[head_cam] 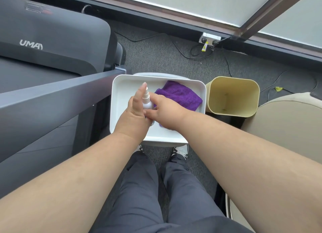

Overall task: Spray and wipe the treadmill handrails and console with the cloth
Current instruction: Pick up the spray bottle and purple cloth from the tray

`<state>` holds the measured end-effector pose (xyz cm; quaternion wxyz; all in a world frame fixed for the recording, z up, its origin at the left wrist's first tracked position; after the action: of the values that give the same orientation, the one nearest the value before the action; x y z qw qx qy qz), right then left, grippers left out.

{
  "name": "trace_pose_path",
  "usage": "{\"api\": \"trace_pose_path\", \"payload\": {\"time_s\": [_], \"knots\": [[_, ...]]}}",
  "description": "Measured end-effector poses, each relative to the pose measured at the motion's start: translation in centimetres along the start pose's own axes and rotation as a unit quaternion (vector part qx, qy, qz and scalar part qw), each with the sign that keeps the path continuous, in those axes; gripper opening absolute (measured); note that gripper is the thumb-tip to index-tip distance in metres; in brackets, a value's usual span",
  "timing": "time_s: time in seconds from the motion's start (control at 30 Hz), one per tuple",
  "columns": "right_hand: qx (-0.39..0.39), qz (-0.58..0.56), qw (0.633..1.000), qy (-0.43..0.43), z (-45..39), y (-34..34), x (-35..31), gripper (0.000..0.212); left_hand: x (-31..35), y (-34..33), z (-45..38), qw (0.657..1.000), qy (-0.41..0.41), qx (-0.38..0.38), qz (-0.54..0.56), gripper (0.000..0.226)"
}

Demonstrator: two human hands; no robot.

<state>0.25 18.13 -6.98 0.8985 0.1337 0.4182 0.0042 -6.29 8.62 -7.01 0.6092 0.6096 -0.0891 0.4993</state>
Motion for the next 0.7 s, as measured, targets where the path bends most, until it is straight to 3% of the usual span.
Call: {"api": "trace_pose_path", "payload": {"time_s": [0.1,0.17,0.23,0.27,0.33,0.47,0.6,0.7], "knots": [[-0.027,-0.034,0.998,-0.041,0.4,1.3,1.3,0.045,0.1,-0.2,0.3,1.0,0.022,0.003,-0.003,0.099],[0.078,0.016,0.993,-0.091,-0.2,4.7,3.2,0.052,-0.2,-0.1,0.6,0.999,0.047,0.018,-0.016,0.09],[0.201,0.167,0.953,-0.15,-0.8,8.2,5.1,0.044,-0.6,-0.2,0.9,0.997,0.07,0.012,-0.015,0.088],[0.213,0.226,0.933,-0.179,-1.1,9.0,5.9,0.043,-0.8,-0.2,1.0,0.996,0.083,0.003,-0.012,0.087],[0.188,0.265,0.921,-0.216,-2.0,9.0,7.0,0.048,-1.2,-0.3,0.9,0.994,0.104,-0.015,-0.011,0.086],[0.234,0.259,0.903,-0.251,-2.6,8.4,8.5,0.047,-1.4,-0.9,0.5,0.992,0.117,-0.04,0.009,0.082],[0.218,0.292,0.899,-0.245,-1.8,7.3,10.0,0.05,-1.5,-1.6,0.3,0.989,0.135,-0.053,0.017,0.078],[0.166,0.2,0.916,-0.307,-2.1,7.2,10.7,0.046,-1.7,-1.6,0.7,0.988,0.143,-0.055,0.022,0.075]]}}
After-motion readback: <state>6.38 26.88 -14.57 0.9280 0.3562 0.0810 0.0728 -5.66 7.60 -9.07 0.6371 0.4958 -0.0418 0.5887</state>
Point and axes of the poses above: each hand's wrist, its own z-axis away from the middle knuckle, its own y-axis out of the back of the hand, x = y × z, the point moved 5 cm from there along -z, towards the middle knuckle, and after that the axes turned 2 degrees about -y, right-handed, at the moved point
